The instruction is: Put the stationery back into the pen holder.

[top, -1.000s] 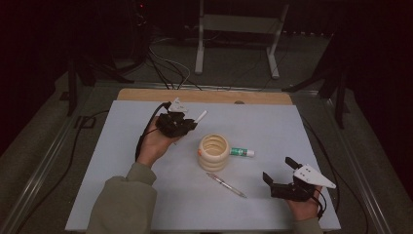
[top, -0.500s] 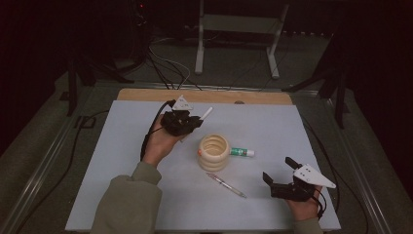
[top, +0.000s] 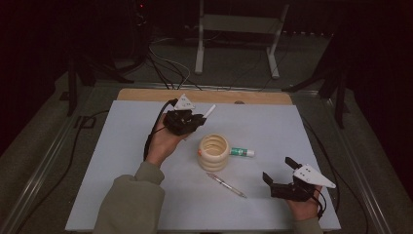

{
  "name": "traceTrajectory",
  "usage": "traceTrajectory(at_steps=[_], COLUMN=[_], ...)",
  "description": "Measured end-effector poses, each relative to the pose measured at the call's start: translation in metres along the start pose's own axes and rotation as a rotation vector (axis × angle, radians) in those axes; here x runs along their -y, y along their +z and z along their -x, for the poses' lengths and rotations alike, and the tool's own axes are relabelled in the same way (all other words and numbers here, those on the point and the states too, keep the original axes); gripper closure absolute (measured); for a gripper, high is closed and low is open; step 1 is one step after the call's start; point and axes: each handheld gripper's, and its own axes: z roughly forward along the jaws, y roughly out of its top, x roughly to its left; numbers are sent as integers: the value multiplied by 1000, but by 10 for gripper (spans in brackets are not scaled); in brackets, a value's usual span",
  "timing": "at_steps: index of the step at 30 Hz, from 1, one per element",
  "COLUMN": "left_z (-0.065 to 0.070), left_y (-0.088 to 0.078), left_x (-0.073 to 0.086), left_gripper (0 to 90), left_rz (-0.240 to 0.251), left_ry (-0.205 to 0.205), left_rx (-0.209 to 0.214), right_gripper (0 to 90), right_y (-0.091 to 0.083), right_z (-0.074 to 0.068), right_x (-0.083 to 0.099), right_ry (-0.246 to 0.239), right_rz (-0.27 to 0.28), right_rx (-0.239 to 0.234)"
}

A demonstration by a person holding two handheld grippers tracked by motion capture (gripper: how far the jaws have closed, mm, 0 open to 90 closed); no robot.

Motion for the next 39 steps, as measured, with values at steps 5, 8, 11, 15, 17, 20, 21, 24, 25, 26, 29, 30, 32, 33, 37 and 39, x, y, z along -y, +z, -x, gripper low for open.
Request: traceTrajectory(at_steps=[5,8,11,15,17,20,21,24,25,26,29,30,32,33,37,39], left_z=[3,6,7,9,10,11,12,14,16,17,20,21,23,24,29,30], left_y=[2,4,5,7,7,9,9,11,13,14,17,18,21,22,25,26], left_x=[-2,-3,-5,-6,-6,-6,-6,-6,-7,-7,-7,-7,-7,-7,-8,-8], left_gripper=[794,794,795,794,794,794,794,794,794,794,794,794,794,794,794,794], left_rz=[18,28,33,51,59,66,70,70,74,75,82,81,83,83,93,96], left_ry=[5,6,11,3,-2,-3,-7,-6,-8,-6,-9,-8,-5,-3,-1,-1], left_rx=[4,7,10,16,17,23,28,32,45,46,57,58,61,65,75,79], right_gripper=[2,2,2,2,2,2,2,2,2,2,2,2,2,2,2,2], right_y=[0,0,0,0,0,1,1,1,1,1,1,1,1,1,0,0], right_z=[0,0,0,0,0,0,0,0,0,0,0,0,0,0,0,0], right_x=[0,0,0,0,0,0,0,0,0,0,0,0,0,0,0,0], right_ry=[0,-1,-2,-1,-1,-1,-2,-3,-2,-2,0,-2,-1,-1,-2,0], right_rz=[1,-1,-1,-1,-2,-1,-2,-2,-2,-2,-3,-2,-3,-3,-1,-1], right_rx=[0,-1,-2,-2,-2,-3,-2,-3,-3,-3,-3,-3,-3,-2,-2,-1])
